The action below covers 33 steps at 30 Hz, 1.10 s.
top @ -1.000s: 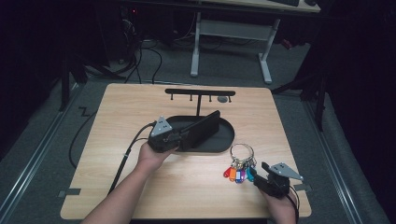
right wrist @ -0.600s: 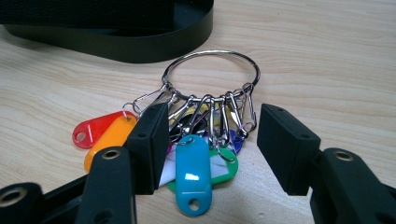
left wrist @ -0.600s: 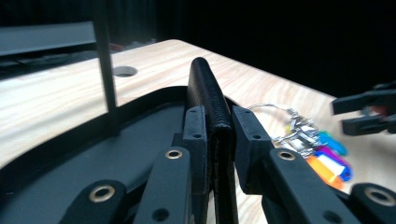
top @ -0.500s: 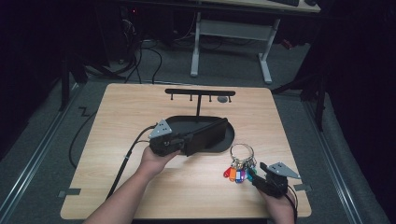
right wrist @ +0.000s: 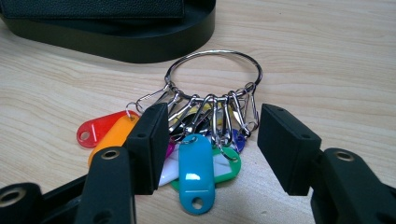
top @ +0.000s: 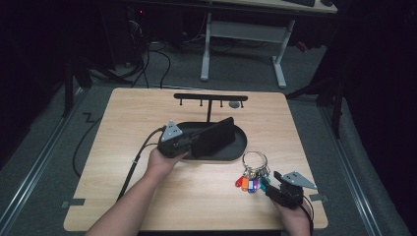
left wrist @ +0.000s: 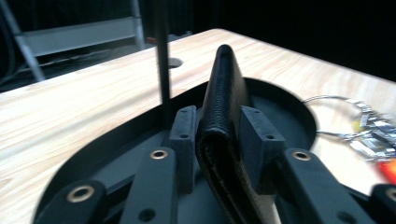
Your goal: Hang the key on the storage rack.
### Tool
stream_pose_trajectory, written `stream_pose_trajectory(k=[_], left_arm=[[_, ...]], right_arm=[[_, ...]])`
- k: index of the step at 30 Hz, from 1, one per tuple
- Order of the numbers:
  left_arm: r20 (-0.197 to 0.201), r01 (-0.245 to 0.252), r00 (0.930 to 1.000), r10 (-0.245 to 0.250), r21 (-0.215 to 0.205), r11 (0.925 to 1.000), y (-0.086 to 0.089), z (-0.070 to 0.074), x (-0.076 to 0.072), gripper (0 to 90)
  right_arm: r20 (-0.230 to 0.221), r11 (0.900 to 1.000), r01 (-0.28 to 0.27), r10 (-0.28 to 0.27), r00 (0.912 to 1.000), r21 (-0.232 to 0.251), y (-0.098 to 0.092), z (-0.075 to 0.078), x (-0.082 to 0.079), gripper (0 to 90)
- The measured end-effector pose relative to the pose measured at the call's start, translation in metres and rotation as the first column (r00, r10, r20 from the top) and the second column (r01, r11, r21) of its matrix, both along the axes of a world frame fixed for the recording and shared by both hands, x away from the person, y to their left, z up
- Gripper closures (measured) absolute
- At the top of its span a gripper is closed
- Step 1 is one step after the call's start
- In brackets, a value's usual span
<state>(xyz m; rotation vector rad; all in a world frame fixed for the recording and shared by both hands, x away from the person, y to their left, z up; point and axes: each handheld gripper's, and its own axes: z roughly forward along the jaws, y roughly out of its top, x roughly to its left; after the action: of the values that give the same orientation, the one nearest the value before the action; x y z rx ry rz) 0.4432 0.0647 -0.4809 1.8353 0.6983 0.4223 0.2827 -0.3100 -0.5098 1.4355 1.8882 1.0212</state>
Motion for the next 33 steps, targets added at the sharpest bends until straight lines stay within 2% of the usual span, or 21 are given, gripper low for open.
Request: stream_pose_trajectory(k=[5, 8, 11, 14, 18, 20, 25, 28, 29, 30, 31, 32, 33], left_arm=[[0.001, -0.051, 0.9987, 0.051, 0.027, 0.9983, 0.003, -0.002, 0.004, 61.7], [-0.007, -0.066, 0.9978, 0.066, 0.012, 0.9977, 0.011, -0.002, 0.005, 57.1], [0.003, -0.073, 0.9973, 0.073, 0.007, 0.9973, 0.015, -0.001, 0.002, 60.7], [-0.002, -0.055, 0.9985, 0.055, 0.019, 0.9983, 0.017, -0.002, -0.004, 64.7], [-0.026, -0.023, 0.9994, 0.024, 0.033, 0.9992, 0.014, -0.009, -0.015, 65.7], [-0.028, -0.002, 0.9996, 0.003, 0.031, 0.9995, 0.012, -0.014, -0.023, 65.2], [-0.032, 0.039, 0.9988, -0.038, 0.058, 0.9975, -0.002, -0.028, -0.038, 64.6], [-0.02, 0.028, 0.9994, -0.027, 0.083, 0.9962, -0.01, -0.036, -0.041, 62.2], [-0.004, 0.025, 0.9997, -0.025, 0.088, 0.9958, -0.011, -0.038, -0.041, 62.7], [0.017, 0.008, 0.9998, -0.009, 0.104, 0.9945, -0.013, -0.038, -0.042, 68.5], [0.017, 0.008, 0.9998, -0.009, 0.104, 0.9945, -0.013, -0.038, -0.042, 73.0], [0.021, -0.002, 0.9998, -0.001, 0.11, 0.9939, -0.012, -0.037, -0.042, 73.0], [0.018, 0.003, 0.9998, -0.005, 0.114, 0.9935, -0.011, -0.037, -0.041, 79.1]], right_arm=[[-0.002, 1.0, 0.002, -0.002, 1.0, 0.002, -0.001, 0.0, 0.0, 43.6], [-0.003, 1.0, 0.006, -0.006, 1.0, 0.006, -0.001, 0.0, 0.0, 43.6], [-0.003, 1.0, 0.005, -0.005, 1.0, 0.002, -0.001, 0.0, 0.0, 43.6], [-0.002, 1.0, 0.002, -0.002, 1.0, -0.001, 0.0, -0.001, 0.0, 43.6], [-0.003, 1.0, -0.002, 0.002, 1.0, -0.005, 0.001, 0.0, 0.0, 43.5], [-0.001, 1.0, 0.001, -0.001, 1.0, -0.005, 0.001, 0.0, 0.0, 43.5], [0.0, 1.0, -0.001, 0.001, 1.0, -0.006, 0.001, 0.0, 0.0, 43.5], [-0.003, 1.0, -0.002, 0.002, 1.0, -0.004, 0.002, 0.001, 0.0, 43.5], [-0.002, 1.0, -0.003, 0.003, 1.0, -0.004, 0.002, 0.001, 0.0, 43.5], [-0.001, 1.0, -0.002, 0.002, 1.0, -0.001, 0.002, 0.0, 0.0, 43.5], [-0.001, 1.0, -0.002, 0.002, 1.0, -0.001, 0.002, 0.0, 0.0, 43.5], [-0.001, 1.0, -0.002, 0.002, 1.0, -0.003, 0.001, 0.0, 0.0, 43.5], [-0.003, 1.0, 0.003, -0.003, 1.0, 0.004, 0.0, 0.0, 0.0, 43.5]])
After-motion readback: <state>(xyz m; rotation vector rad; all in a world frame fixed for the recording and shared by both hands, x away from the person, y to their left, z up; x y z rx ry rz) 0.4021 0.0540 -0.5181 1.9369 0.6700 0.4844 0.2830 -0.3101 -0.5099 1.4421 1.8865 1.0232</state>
